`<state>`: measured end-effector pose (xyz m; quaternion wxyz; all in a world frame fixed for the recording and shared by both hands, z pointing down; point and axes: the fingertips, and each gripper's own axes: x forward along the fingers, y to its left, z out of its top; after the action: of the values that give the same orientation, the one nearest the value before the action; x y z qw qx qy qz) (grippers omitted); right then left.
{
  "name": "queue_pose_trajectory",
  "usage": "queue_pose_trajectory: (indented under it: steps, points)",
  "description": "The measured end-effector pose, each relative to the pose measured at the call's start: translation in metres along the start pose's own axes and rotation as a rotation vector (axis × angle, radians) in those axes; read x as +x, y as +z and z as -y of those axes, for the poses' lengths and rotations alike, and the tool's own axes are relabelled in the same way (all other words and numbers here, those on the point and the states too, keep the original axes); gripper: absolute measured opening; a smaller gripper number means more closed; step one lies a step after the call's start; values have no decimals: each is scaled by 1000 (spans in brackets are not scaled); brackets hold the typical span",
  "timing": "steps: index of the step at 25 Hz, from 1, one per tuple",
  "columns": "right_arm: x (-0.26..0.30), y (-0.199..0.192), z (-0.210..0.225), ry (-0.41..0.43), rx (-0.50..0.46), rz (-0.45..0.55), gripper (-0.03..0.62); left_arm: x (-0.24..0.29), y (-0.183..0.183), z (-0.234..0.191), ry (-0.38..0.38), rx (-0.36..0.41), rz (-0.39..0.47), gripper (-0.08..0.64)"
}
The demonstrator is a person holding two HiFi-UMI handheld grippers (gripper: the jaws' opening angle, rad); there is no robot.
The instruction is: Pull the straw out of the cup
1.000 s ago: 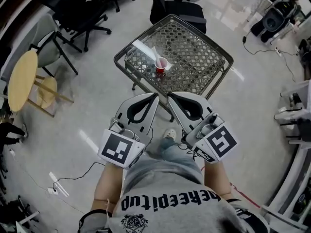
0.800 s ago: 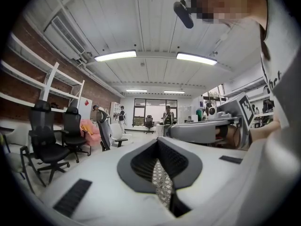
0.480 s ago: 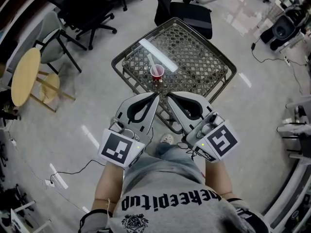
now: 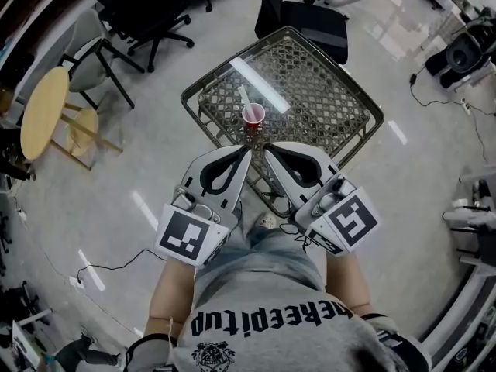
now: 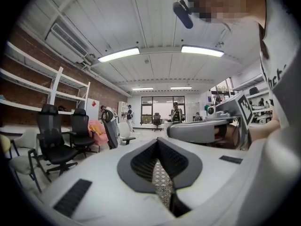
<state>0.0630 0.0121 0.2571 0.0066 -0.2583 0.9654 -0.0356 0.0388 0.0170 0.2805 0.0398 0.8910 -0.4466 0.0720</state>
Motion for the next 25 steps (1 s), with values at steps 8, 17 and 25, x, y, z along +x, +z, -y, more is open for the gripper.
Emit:
queue_pose_trajectory:
  steps: [8, 17, 25]
  points:
    - [24, 6, 20, -51, 1, -22, 9, 15, 8, -27, -38, -8, -3, 25]
    - [67, 0, 43, -133, 12, -47, 9, 29, 5, -75, -111, -8, -21, 25]
    - [101, -7, 64, -202, 31, -71, 9, 46, 2, -110, -184, -6, -37, 25]
